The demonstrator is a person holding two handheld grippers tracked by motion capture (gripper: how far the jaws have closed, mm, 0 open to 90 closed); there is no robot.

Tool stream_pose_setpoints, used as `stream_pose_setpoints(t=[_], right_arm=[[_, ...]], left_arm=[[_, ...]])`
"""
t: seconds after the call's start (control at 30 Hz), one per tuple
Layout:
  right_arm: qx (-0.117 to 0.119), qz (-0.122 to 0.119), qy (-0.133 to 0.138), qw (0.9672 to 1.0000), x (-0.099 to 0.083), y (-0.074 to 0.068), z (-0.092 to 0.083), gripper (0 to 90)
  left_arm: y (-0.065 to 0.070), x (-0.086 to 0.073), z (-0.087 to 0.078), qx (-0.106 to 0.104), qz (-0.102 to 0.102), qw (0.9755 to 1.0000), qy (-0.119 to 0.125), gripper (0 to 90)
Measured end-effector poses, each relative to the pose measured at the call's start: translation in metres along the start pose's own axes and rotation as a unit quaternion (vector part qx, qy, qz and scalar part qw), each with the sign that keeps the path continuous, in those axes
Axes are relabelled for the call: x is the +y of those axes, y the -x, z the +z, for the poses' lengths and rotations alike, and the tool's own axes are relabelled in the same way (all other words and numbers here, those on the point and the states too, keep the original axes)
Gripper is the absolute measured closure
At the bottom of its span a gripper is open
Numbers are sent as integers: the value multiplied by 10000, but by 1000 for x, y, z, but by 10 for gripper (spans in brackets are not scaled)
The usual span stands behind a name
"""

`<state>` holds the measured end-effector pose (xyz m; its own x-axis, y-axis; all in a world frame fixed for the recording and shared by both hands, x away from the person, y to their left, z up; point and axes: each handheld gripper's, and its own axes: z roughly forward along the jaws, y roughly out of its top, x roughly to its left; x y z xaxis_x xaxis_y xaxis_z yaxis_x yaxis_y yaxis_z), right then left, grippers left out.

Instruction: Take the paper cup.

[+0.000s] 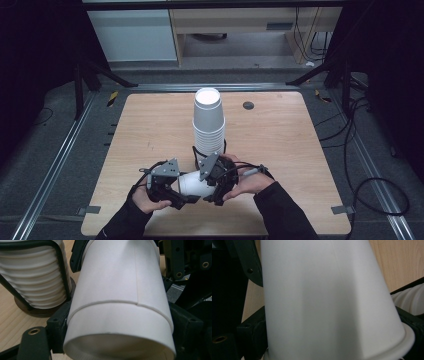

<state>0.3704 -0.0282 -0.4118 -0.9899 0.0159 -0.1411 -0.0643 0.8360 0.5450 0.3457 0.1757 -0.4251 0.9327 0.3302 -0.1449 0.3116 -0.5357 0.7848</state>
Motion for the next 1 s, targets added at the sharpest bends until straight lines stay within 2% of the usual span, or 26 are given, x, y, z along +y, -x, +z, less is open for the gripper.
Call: stream_pose_setpoints(t=[0.3,0.53,0.73,1.0], right_arm=[[-1,167,125,9998,-1,0,-7,18],[-86,471,530,9974,-8,5,-24,16],[-281,757,860,9930,-22,9,-40,15],[-348,1193,1335,9832,-49,5,-52,16]], left_arm=[[-1,-1,-4,6,38,10000,17,194],[-5,-3,-10,63,40,10000,30,193],[-8,-5,-14,89,15,9999,75,193],[-10,-6,-19,90,13,9996,278,193]])
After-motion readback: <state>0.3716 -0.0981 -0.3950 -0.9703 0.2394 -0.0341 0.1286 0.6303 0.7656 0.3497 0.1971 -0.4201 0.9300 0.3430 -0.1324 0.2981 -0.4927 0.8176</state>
